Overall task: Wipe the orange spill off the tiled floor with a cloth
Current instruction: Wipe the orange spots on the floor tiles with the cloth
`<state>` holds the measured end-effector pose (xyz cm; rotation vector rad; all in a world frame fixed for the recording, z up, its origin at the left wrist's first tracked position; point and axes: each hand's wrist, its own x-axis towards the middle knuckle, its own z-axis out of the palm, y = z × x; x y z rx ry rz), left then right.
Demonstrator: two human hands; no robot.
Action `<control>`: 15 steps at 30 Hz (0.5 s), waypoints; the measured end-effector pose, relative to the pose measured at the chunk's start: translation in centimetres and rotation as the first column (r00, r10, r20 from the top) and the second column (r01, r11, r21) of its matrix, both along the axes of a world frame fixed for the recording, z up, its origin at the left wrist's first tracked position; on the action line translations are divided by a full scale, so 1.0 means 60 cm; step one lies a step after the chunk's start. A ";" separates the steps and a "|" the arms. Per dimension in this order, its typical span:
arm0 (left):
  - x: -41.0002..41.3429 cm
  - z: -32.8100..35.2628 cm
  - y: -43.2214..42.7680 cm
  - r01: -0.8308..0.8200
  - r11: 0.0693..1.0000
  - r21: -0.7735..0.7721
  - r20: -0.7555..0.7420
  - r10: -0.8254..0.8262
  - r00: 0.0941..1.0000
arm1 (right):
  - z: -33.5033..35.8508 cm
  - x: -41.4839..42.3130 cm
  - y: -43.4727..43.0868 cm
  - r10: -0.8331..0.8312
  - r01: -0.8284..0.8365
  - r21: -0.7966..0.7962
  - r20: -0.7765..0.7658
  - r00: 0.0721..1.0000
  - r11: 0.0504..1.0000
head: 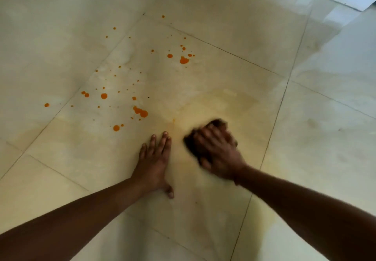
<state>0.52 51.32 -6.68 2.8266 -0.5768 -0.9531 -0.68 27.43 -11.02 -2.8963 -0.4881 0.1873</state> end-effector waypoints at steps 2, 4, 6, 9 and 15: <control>-0.002 -0.004 0.001 -0.010 1.000 -0.013 0.001 0.010 1.000 | 0.004 0.078 0.028 -0.290 0.289 -0.021 -0.049 0.956 0.957; 0.000 -0.009 0.005 0.007 1.000 -0.008 0.013 -0.007 1.000 | 0.011 0.081 0.098 -0.309 0.309 0.017 -0.032 0.951 0.951; -0.003 -0.011 0.007 0.019 1.000 -0.001 0.028 -0.019 0.999 | 0.002 0.014 0.123 -0.100 0.101 0.026 -0.019 0.995 0.995; -0.004 -0.003 0.008 0.025 1.000 -0.018 0.033 -0.024 0.999 | 0.007 -0.041 0.053 0.048 -0.047 0.012 -0.013 0.999 0.999; -0.020 -0.014 0.025 -0.085 0.996 -0.001 0.123 0.085 0.989 | 0.013 0.119 0.152 -0.236 0.235 -0.013 -0.051 0.971 0.972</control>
